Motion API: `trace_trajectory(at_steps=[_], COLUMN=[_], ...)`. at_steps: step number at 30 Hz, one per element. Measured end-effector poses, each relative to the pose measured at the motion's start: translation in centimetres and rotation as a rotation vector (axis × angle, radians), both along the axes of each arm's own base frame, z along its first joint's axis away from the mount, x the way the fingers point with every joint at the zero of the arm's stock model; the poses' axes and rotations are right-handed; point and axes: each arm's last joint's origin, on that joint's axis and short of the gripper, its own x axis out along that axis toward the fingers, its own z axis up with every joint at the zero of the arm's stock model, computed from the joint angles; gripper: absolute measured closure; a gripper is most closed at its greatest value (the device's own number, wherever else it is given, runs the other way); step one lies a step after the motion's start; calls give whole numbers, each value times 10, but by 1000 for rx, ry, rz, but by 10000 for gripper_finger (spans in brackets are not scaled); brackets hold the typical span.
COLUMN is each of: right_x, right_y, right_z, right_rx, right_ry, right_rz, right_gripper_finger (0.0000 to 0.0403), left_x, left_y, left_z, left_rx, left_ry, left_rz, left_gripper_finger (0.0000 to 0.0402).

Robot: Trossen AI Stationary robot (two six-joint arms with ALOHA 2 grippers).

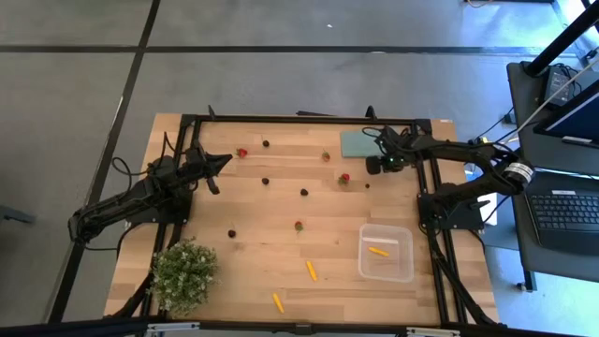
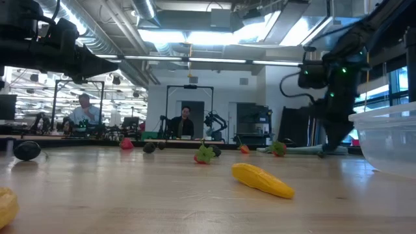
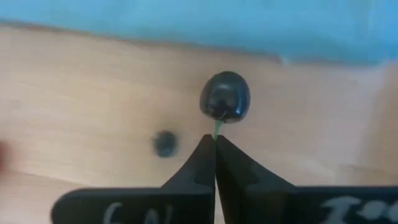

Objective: Pick and placing Produce into tupperware
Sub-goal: Put the top right black cherry into the container

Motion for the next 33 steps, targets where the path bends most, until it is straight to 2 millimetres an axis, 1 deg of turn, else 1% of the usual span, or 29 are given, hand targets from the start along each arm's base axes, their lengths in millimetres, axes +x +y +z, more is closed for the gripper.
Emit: trace_trajectory(at_steps=[2,5,9,12,15,17,21,26,29,33], right_x=[8,23,41,48,48,48,44,37,34,33], right_y=[0,3,18,41,70,92,136,189,213,238], right_z=[11,36,75,101,118,125,131,129,124,110], right_rx=[-28,-79,-107,-93,-38,-19,3,10,5,24], right_ry=[-22,-87,-169,-185,-163,-178,-222,-254,-244,-186], right_rz=[41,125,277,378,434,453,466,464,463,459], right_gripper_finger=[400,401,401,402,402,402,402,403,403,403], left_x=[0,0,0,0,0,0,0,0,0,0], left_y=[0,0,0,0,0,0,0,0,0,0], left_z=[0,1,2,2,2,2,2,2,2,2], left_rx=[1,7,8,8,8,8,8,8,7,7], left_ry=[-2,-13,-16,-16,-16,-16,-15,-15,-15,-15], left_rz=[0,0,0,0,0,0,0,0,0,0], left_gripper_finger=[401,401,401,401,401,401,401,401,401,401])
